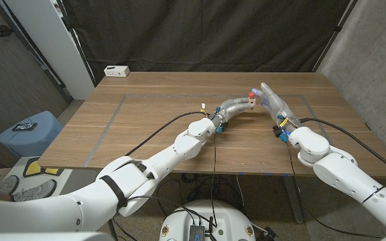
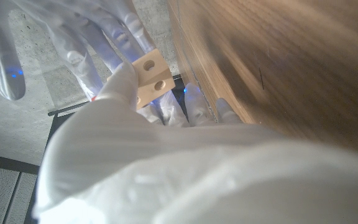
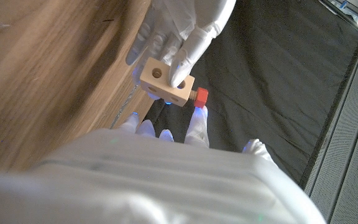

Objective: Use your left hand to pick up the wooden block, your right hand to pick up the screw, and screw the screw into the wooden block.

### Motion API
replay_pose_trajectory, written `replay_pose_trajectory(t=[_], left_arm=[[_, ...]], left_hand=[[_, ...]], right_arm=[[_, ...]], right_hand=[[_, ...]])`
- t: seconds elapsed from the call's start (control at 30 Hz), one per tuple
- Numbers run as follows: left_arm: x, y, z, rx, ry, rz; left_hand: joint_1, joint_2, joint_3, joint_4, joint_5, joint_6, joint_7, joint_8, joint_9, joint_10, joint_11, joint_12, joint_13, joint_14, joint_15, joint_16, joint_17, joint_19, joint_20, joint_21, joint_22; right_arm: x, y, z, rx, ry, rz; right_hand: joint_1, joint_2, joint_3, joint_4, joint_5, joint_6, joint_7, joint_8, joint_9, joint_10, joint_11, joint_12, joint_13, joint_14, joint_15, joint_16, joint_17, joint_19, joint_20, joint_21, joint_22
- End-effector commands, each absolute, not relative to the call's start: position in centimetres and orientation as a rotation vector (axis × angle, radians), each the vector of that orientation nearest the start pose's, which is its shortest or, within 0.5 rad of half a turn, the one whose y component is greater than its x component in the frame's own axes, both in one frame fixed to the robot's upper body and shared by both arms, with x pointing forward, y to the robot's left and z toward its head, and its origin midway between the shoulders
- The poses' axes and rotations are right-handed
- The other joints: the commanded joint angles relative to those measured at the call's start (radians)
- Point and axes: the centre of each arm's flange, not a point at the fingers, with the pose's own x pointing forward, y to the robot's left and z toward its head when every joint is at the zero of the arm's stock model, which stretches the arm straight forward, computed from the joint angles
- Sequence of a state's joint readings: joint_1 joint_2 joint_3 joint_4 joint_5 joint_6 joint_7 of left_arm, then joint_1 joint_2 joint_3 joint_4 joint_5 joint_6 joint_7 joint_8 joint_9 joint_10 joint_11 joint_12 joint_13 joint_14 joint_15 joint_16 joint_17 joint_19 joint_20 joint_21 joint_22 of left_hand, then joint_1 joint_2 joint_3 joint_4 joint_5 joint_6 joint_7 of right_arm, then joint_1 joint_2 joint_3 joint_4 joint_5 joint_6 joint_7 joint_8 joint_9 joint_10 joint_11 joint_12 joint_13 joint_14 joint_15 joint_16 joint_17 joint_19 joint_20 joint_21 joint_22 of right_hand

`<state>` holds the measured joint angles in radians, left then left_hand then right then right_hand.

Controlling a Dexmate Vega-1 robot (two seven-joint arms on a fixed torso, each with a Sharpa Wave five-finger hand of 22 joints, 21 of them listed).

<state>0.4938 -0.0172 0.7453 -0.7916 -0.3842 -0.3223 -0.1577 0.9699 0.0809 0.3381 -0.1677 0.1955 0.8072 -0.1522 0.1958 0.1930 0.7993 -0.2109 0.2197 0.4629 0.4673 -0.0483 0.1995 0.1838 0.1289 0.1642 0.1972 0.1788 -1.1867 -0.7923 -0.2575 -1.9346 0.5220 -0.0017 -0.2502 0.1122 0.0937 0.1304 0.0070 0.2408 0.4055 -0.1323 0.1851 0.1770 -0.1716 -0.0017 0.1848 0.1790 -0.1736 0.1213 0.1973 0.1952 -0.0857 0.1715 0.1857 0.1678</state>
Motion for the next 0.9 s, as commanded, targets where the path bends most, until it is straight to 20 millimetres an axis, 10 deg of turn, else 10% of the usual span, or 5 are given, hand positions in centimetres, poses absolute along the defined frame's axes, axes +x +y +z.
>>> replay_pose_trajectory(t=[0.03, 0.9], left_arm=[[67.12, -4.04, -3.48, 0.168, -0.500, -0.686], [67.50, -4.36, -3.14, 0.166, -0.496, -0.683]], left_hand=[[0.003, 0.009, -0.001, 0.005, 0.008, -0.004, -0.004, 0.001, 0.002, -0.003, -0.004, 0.005, 0.006, -0.007, -0.052, 0.000, 0.004, 0.002, 0.000, 0.007, 0.004], [-0.002, 0.015, -0.006, 0.014, 0.007, -0.018, -0.016, -0.002, 0.003, -0.012, -0.004, 0.006, 0.009, -0.010, -0.043, 0.002, 0.005, 0.000, 0.006, 0.007, 0.005]], right_arm=[[53.73, -27.85, -3.22, -0.234, -0.539, 0.133], [53.60, -28.27, -3.38, -0.233, -0.526, 0.133]], right_hand=[[-0.001, -0.001, 0.005, 0.002, 0.004, 0.004, 0.007, 0.003, 0.002, -0.105, 0.004, 0.006, 0.002, -0.163, 0.002, 0.004, 0.002, -0.002, -0.005, 0.004, 0.003], [-0.001, 0.000, 0.007, 0.001, 0.005, 0.023, 0.015, 0.009, 0.002, -0.102, 0.004, 0.007, 0.002, -0.162, 0.002, 0.004, 0.002, -0.002, -0.005, 0.004, 0.003]])
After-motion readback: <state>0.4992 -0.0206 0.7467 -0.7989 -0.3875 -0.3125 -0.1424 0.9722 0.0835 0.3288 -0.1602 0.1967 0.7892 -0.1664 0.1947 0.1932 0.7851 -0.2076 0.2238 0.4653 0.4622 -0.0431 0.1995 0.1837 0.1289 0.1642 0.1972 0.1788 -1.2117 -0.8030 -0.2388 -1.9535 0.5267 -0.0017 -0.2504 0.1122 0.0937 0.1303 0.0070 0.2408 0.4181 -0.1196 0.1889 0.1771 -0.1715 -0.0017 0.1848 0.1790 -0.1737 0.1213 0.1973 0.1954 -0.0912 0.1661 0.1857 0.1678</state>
